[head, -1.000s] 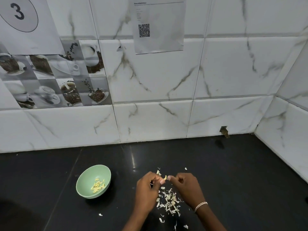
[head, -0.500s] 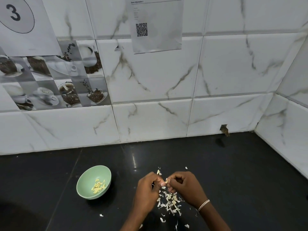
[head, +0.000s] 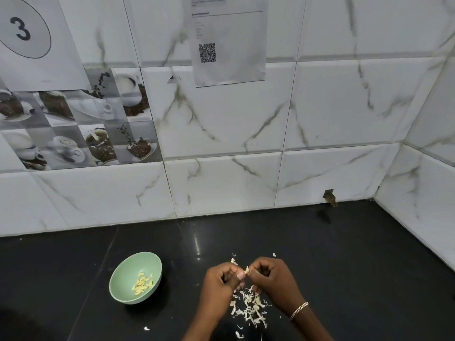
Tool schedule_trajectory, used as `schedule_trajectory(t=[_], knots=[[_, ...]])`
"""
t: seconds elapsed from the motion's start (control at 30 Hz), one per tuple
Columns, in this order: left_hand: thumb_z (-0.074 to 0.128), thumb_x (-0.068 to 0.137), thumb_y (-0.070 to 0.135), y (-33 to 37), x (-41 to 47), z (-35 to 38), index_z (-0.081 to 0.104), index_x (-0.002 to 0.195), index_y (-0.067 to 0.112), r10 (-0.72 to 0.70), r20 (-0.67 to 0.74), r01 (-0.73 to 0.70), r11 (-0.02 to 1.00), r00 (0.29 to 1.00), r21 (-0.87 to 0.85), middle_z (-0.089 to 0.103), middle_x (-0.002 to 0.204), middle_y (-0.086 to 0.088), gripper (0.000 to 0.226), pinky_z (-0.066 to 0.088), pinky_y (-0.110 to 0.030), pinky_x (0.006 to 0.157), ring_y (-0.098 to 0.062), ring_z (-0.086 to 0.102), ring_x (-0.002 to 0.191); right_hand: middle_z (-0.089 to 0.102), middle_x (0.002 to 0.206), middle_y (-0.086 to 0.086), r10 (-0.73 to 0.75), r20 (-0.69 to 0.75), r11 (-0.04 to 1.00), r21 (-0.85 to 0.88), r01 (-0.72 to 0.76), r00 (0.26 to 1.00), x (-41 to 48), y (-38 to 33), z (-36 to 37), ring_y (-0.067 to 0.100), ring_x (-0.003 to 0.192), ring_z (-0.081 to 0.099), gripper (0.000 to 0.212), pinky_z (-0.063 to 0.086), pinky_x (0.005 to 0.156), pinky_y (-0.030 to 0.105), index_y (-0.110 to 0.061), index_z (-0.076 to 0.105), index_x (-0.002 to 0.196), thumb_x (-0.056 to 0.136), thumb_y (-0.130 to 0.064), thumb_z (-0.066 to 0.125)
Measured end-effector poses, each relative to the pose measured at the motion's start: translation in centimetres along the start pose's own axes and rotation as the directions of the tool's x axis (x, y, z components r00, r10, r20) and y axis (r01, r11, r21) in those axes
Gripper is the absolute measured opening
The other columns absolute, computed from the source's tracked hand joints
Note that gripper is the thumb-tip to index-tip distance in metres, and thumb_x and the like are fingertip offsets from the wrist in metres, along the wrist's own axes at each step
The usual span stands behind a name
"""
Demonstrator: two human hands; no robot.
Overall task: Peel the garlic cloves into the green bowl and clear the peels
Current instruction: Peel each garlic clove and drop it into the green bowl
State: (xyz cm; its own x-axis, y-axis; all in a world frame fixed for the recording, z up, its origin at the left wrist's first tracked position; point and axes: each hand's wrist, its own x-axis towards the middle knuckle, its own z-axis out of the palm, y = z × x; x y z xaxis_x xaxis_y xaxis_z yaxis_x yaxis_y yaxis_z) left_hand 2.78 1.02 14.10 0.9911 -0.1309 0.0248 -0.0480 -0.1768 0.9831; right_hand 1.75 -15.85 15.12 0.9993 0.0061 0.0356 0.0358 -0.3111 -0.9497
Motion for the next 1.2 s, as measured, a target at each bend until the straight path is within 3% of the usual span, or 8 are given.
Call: schedule_trajectory(t=[0.1,0.23,0.37,0.5,0.67,0.77,1.07,1.2], knots=[[0.063,0.093,-0.002,0.3,0.2,0.2,0.074,0.08,0.002,-0.145,-0.006,0.137,0.944,0.989,-0.301,0.069,0.072,-0.016,0.018,0.049,-0.025,0.062,-0.018,0.061,0.066,0.065,0.054,0.004,0.007,0.007,1.0,-0.019,-0.007,1.0,-0.2,0.2,0.5,0.011,0.049,0.058,0.012,0.043,0.05,0.024,-0.013,0.069,0.071,0.083,-0.015,0.066],[0.06,0.096,0.002,0.5,0.3,0.3,0.072,0.089,-0.007,-0.209,0.003,0.191,0.891,0.978,-0.411,0.066,0.073,-0.017,0.017,0.049,-0.023,0.061,-0.018,0.061,0.065,0.061,0.055,0.001,0.026,-0.012,0.999,-0.04,-0.027,1.0,-0.1,0.3,0.7,0.011,0.046,0.057,0.024,0.042,0.049,0.026,-0.012,0.063,0.067,0.09,-0.012,0.059],[0.059,0.098,0.004,0.4,0.2,0.3,0.071,0.088,-0.006,-0.209,-0.007,0.19,0.901,0.978,-0.39,0.063,0.072,-0.015,0.02,0.048,-0.025,0.062,-0.017,0.059,0.064,0.064,0.06,0.008,-0.009,-0.069,0.999,-0.046,0.005,0.998,0.0,0.0,0.5,0.014,0.047,0.061,0.033,0.045,0.05,0.027,-0.014,0.059,0.066,0.096,-0.028,0.065],[0.061,0.098,0.007,0.7,-0.1,0.2,0.072,0.083,-0.001,-0.157,-0.001,0.149,0.937,0.988,-0.316,0.064,0.068,-0.012,0.02,0.047,-0.023,0.059,-0.014,0.057,0.062,0.07,0.068,0.011,-0.025,-0.032,0.994,0.104,0.028,0.999,-0.1,-0.5,0.3,0.018,0.056,0.063,0.005,0.053,0.056,0.032,-0.016,0.073,0.086,0.092,-0.016,0.072],[0.062,0.097,0.007,1.4,-0.4,0.1,0.071,0.077,0.006,-0.083,0.046,0.092,0.972,0.995,-0.214,0.069,0.066,-0.008,0.022,0.047,-0.022,0.059,-0.012,0.058,0.062,0.074,0.077,0.011,-0.029,0.008,0.976,0.216,0.027,1.0,-0.2,-0.6,0.4,0.018,0.066,0.067,0.008,0.055,0.061,0.032,-0.011,0.076,0.096,0.088,-0.01,0.076],[0.063,0.096,0.004,1.4,-0.4,0.1,0.071,0.07,0.014,-0.078,0.016,0.079,0.981,0.997,-0.175,0.065,0.061,-0.006,0.029,0.046,-0.022,0.058,-0.012,0.055,0.059,0.073,0.076,0.011,-0.039,-0.014,0.98,0.194,0.04,0.999,-0.4,-0.4,0.5,0.02,0.064,0.066,0.004,0.054,0.061,0.033,-0.012,0.076,0.09,0.086,-0.012,0.078],[0.059,0.094,-0.005,1.9,-1.1,0.7,0.067,0.065,0.008,-0.146,-0.063,0.132,0.973,0.987,-0.187,0.063,0.058,-0.003,0.032,0.044,-0.021,0.056,-0.008,0.055,0.056,0.072,0.071,0.006,-0.098,-0.129,0.988,0.106,0.112,0.987,-1.6,-0.8,1.4,0.02,0.064,0.069,0.011,0.058,0.061,0.034,-0.02,0.076,0.08,0.08,-0.027,0.085],[0.058,0.095,-0.005,1.9,-1.3,0.4,0.068,0.064,0.011,-0.159,-0.052,0.142,0.962,0.986,-0.231,0.062,0.058,-0.001,0.036,0.044,-0.023,0.057,-0.01,0.053,0.057,0.073,0.075,0.004,-0.126,-0.184,0.988,0.069,0.141,0.975,-2.0,-1.2,2.1,0.02,0.068,0.07,0.008,0.058,0.063,0.035,-0.019,0.076,0.079,0.08,-0.019,0.084]])
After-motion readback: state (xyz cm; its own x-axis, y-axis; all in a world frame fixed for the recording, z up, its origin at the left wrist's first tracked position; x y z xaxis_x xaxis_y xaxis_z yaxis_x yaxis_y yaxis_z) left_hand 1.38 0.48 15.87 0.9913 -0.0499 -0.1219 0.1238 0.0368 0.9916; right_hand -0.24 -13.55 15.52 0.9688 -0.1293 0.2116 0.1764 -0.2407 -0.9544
